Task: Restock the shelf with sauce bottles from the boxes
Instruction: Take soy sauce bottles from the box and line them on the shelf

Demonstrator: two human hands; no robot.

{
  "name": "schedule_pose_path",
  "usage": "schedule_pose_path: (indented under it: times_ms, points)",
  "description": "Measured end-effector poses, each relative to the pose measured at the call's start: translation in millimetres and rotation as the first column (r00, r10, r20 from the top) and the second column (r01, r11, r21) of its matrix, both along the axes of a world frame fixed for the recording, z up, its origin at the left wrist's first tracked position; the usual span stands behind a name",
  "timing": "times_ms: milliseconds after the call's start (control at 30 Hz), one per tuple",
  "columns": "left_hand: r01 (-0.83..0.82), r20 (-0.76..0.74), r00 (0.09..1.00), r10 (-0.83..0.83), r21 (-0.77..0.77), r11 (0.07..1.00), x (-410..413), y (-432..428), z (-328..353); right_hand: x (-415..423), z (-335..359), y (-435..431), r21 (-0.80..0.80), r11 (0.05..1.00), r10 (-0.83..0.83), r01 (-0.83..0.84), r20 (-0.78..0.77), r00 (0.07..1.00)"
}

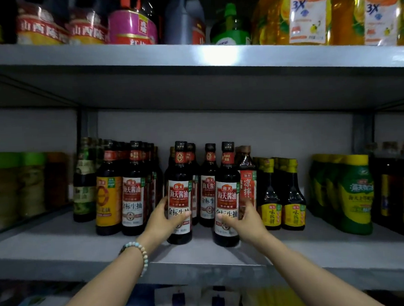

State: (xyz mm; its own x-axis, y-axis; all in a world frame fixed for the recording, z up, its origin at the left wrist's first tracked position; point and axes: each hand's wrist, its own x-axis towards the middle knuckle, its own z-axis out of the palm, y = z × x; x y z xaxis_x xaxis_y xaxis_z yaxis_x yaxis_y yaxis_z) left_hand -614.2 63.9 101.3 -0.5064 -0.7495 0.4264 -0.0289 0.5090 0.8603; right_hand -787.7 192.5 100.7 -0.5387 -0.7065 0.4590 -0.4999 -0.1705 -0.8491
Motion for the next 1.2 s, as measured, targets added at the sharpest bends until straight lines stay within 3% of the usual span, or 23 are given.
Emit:
schedule_pose_path:
  times_ms: [433, 1067, 1200]
  points:
    - [-0.013, -0.013, 1.000, 0.013, 0.008, 1.000, -18.8, -21.2, -2.2, 20.0, -0.9, -33.3, -0.015, 0.996, -0.087, 0.087, -0.023, 0.996]
    - [0.078, -0.048, 0.996, -0.080, -0.031, 0.996, -32.3, -29.2, -10.1, 10.8, -11.1, -52.6, -0.024, 0.999, -0.041, 0.041, -0.026, 0.999]
    - [0.106, -0.035, 0.994, -0.108, -0.054, 0.993, -28.7, -28.5, -13.0, 4.2, -19.5, -52.3, 0.037, 0.999, -0.033, 0.035, -0.062, 0.998]
